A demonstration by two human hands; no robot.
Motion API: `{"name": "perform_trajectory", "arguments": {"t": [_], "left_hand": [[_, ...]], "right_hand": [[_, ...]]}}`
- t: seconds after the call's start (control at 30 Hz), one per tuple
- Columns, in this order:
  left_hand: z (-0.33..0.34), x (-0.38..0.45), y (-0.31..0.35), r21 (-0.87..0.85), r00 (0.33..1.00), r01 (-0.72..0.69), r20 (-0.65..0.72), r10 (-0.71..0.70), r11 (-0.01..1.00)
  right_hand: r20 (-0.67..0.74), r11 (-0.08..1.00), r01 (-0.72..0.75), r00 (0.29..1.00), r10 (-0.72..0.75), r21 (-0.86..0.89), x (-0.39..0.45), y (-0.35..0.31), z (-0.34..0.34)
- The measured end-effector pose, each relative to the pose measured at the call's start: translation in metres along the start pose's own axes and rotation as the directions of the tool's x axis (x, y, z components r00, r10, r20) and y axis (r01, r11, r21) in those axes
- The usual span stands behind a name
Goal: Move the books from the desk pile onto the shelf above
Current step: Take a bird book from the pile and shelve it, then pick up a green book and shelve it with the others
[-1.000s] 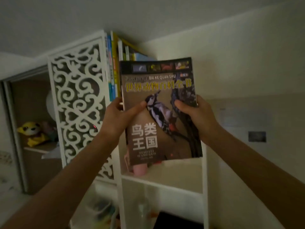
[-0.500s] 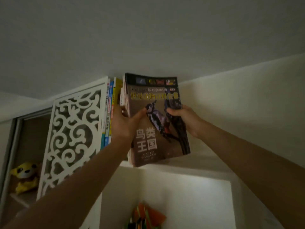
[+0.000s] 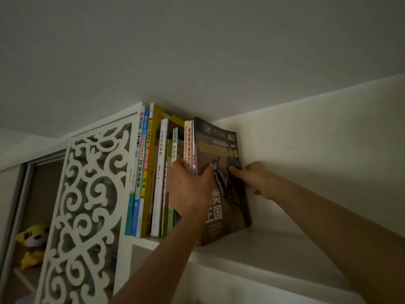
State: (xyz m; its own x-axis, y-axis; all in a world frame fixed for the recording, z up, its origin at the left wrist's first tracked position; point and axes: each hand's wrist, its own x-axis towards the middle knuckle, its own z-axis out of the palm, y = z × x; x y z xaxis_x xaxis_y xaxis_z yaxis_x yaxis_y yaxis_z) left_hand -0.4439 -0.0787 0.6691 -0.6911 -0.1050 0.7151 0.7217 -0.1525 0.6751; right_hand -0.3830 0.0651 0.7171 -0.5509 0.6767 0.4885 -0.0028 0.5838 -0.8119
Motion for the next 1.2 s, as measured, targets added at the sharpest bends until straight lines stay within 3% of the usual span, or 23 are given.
{"name": "perform_trajectory", "arguments": {"t": [0.07,0.13,0.17,0.27,0.37,0.43,0.5,0.67,0.8,0.93,1.03,1.1,1.2], "left_hand": [[-0.005,0.001,-0.001,-0.064,0.996,-0.041,0.076,0.046,0.997],[-0.020,-0.005,-0.002,-0.153,0.974,-0.118,0.177,0.145,0.981],[-0.031,-0.008,-0.006,-0.183,0.954,-0.164,0.220,0.203,0.969],[-0.066,-0.017,-0.028,-0.133,0.880,-0.349,0.295,0.373,0.928],[-0.090,-0.021,-0.052,0.011,0.763,-0.530,0.443,0.471,0.848],[-0.095,-0.022,-0.062,0.095,0.713,-0.582,0.537,0.451,0.808],[-0.094,-0.020,-0.067,0.130,0.708,-0.602,0.542,0.453,0.788],[-0.087,-0.013,-0.063,0.238,0.712,-0.632,0.553,0.432,0.737],[-0.092,-0.018,-0.053,0.226,0.719,-0.611,0.561,0.411,0.759],[-0.112,-0.064,-0.039,-0.008,0.706,-0.581,0.493,0.509,0.814],[-0.141,-0.127,-0.030,-0.186,0.719,-0.435,0.518,0.464,0.881],[-0.155,-0.179,-0.031,-0.242,0.688,-0.319,0.605,0.400,0.916],[-0.164,-0.268,-0.039,-0.280,0.582,-0.181,0.742,0.332,0.943]], "right_hand": [[-0.152,0.965,0.071,0.982,-0.112,-0.251,-0.016,-0.003,0.000],[-0.162,0.876,0.166,0.951,-0.264,-0.453,-0.040,-0.011,-0.002],[-0.092,0.857,0.210,0.954,-0.284,-0.470,-0.053,-0.016,-0.004],[0.180,0.932,0.191,0.974,-0.139,-0.309,-0.094,-0.029,0.003],[0.285,0.913,0.310,0.930,-0.234,-0.264,-0.137,-0.033,0.025],[0.194,0.893,0.381,0.920,-0.340,-0.239,-0.151,-0.029,0.045],[0.065,0.861,0.408,0.911,-0.408,-0.303,-0.153,-0.024,0.061],[-0.144,0.841,0.273,0.915,-0.377,-0.467,-0.141,-0.015,0.080],[-0.166,0.867,0.289,0.910,-0.381,-0.406,-0.156,-0.017,0.080],[-0.271,0.902,0.295,0.883,-0.383,-0.314,-0.208,-0.017,0.062],[-0.236,0.914,0.333,0.892,-0.385,-0.232,-0.278,0.002,0.033],[-0.178,0.926,0.292,0.924,-0.337,-0.238,-0.331,0.029,0.012],[-0.112,0.932,0.129,0.978,-0.176,-0.339,-0.404,0.089,-0.016]]}}
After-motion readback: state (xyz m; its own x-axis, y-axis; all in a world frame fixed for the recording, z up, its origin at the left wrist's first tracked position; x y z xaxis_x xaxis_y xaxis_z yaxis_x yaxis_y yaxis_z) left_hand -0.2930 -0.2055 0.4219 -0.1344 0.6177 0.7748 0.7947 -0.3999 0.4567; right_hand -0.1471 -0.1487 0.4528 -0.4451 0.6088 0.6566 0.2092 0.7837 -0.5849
